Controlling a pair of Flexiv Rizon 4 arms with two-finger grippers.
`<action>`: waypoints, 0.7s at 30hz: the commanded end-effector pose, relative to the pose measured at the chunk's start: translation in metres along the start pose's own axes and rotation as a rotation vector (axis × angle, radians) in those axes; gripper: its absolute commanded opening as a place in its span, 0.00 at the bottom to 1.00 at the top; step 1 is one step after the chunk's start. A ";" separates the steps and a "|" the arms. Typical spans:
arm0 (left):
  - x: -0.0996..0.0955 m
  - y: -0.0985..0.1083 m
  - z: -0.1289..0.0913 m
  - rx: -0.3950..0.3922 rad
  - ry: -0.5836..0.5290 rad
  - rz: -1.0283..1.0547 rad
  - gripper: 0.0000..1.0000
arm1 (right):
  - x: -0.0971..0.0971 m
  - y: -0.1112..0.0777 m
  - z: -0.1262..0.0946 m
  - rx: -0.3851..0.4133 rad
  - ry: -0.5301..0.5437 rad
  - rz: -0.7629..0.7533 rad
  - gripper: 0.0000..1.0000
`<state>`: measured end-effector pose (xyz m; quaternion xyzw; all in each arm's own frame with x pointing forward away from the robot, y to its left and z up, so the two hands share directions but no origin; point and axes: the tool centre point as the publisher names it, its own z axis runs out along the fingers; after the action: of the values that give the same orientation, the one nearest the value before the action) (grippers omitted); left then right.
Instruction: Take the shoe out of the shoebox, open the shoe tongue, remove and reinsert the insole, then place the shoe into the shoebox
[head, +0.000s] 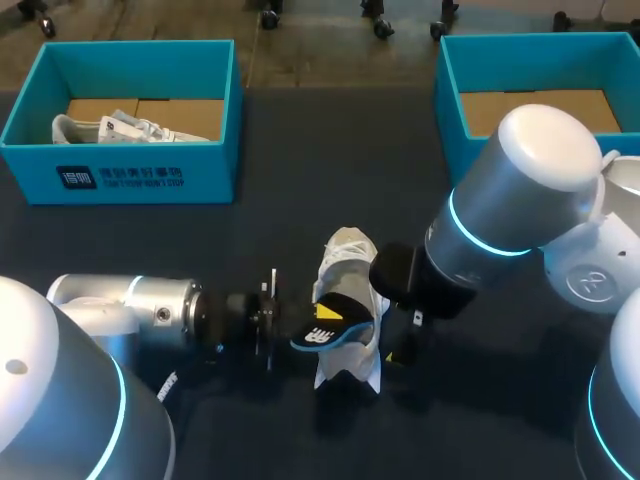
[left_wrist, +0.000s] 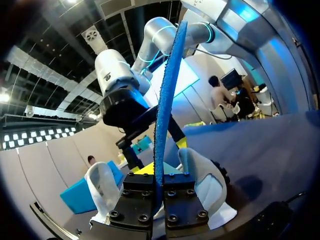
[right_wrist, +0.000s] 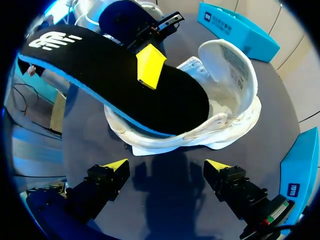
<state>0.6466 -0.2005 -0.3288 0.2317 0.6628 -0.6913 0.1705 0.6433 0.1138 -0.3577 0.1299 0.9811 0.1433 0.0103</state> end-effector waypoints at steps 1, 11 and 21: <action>-0.002 0.005 0.009 -0.006 0.002 0.004 0.00 | 0.001 0.000 0.002 -0.001 -0.003 0.001 1.00; -0.003 -0.006 0.000 -0.011 0.016 0.025 0.03 | 0.001 0.000 0.002 -0.001 -0.003 0.001 1.00; -0.001 -0.028 -0.003 0.021 0.034 0.061 0.30 | 0.001 0.000 0.002 -0.001 -0.003 0.001 1.00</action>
<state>0.6360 -0.1989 -0.3101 0.2638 0.6468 -0.6934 0.1768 0.6432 0.1136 -0.3574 0.1299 0.9811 0.1433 0.0104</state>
